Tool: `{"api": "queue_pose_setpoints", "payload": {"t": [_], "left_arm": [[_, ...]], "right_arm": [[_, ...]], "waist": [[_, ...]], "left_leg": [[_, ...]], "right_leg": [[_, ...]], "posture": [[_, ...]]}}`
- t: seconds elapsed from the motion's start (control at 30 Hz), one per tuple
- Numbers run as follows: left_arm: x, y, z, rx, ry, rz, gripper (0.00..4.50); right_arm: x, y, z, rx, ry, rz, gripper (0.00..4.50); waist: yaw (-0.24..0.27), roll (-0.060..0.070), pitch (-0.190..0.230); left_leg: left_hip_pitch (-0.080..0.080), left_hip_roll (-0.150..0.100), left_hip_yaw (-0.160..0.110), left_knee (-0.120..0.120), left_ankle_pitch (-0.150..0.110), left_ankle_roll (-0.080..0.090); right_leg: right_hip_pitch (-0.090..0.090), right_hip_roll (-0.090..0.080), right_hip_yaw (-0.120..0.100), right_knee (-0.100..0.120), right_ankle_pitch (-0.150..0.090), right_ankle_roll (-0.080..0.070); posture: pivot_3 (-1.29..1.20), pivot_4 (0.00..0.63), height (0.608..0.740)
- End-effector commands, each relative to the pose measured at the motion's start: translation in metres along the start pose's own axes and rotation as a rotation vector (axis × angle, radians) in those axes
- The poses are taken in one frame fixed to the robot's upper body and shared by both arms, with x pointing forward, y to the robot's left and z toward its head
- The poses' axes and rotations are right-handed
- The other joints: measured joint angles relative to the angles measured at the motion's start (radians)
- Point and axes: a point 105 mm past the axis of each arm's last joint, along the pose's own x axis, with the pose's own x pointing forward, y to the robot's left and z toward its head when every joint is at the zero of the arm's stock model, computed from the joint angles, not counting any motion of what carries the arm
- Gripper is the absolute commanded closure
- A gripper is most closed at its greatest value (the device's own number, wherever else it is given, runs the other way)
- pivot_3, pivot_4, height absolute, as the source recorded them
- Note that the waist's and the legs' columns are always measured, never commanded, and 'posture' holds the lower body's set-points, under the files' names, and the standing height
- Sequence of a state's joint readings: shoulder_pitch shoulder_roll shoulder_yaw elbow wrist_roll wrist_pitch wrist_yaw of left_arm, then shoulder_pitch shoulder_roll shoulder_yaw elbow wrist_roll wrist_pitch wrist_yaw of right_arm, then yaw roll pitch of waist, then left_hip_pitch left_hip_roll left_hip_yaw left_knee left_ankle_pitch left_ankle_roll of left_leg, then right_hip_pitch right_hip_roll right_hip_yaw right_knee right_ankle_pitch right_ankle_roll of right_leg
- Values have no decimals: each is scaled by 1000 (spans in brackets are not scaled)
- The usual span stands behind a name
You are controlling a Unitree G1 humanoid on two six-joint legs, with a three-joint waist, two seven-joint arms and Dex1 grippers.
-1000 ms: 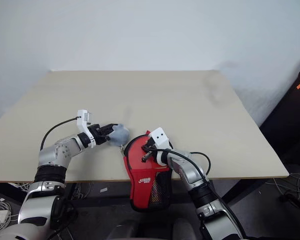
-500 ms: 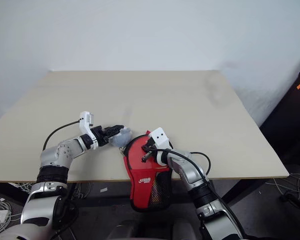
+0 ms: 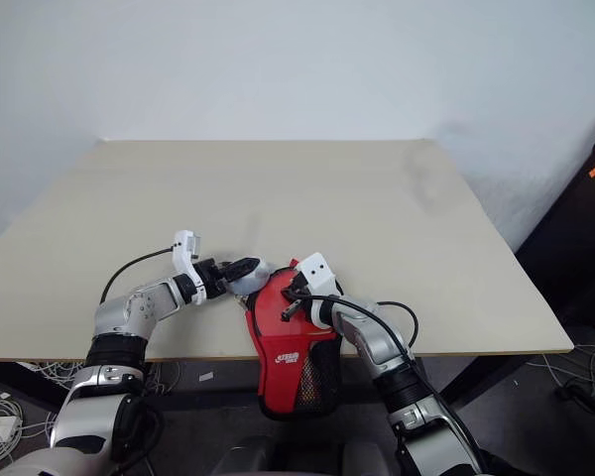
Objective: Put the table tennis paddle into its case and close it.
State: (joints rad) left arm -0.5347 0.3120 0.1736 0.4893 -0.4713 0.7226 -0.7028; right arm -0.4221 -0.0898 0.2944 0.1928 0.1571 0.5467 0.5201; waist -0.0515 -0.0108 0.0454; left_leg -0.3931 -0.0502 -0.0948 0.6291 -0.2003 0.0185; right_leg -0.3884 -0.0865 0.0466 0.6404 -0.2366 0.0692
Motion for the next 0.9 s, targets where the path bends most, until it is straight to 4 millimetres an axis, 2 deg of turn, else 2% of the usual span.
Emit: {"api": "queue_pose_setpoints", "payload": {"t": [0.03, 0.27, 0.4, 0.6, 0.7, 0.9], "left_arm": [[3, -12, -12, 7, 41, -37, 36], [3, -17, -16, -6, 37, -48, 36], [4, -18, -12, -16, 24, -54, 769], [6, -20, -7, -11, 13, -63, 2575], [8, -20, 1, 4, -2, -56, 3203], [12, -14, 20, 32, -35, -26, 3203]], "right_arm": [[-2, -8, -10, 28, 37, -38, 4500], [-2, -10, -9, 31, 36, -45, 4500], [-2, -10, -9, 31, 37, -45, 4500], [-1, -10, -10, 28, 40, -44, 4500], [0, -9, -11, 32, 37, -42, 4500], [3, -2, -10, 31, 6, -21, 4500]], "waist": [[0, 0, 0], [1, 0, -2], [1, 0, -2], [1, 0, -2], [1, 0, -2], [0, 0, -2]], "left_leg": [[0, 0, 0, 0, 0, 0], [0, 0, 0, 0, 0, 0], [0, 0, 0, 0, 0, 0], [0, 0, 0, 0, 0, 0], [0, 0, 0, 0, 0, 0], [0, 0, 0, 0, 0, 0]], "right_leg": [[0, 0, 0, 0, 0, 0], [0, 0, 0, 0, 0, 0], [0, 0, 0, 0, 0, 1], [0, 0, 0, 0, 0, 1], [0, 0, 0, 0, 0, 1], [0, 0, 0, 0, -1, 2]], "posture": [[0, 0, 739], [0, 0, 739], [0, 0, 739], [0, 0, 739], [0, 0, 739], [0, 0, 739]]}}
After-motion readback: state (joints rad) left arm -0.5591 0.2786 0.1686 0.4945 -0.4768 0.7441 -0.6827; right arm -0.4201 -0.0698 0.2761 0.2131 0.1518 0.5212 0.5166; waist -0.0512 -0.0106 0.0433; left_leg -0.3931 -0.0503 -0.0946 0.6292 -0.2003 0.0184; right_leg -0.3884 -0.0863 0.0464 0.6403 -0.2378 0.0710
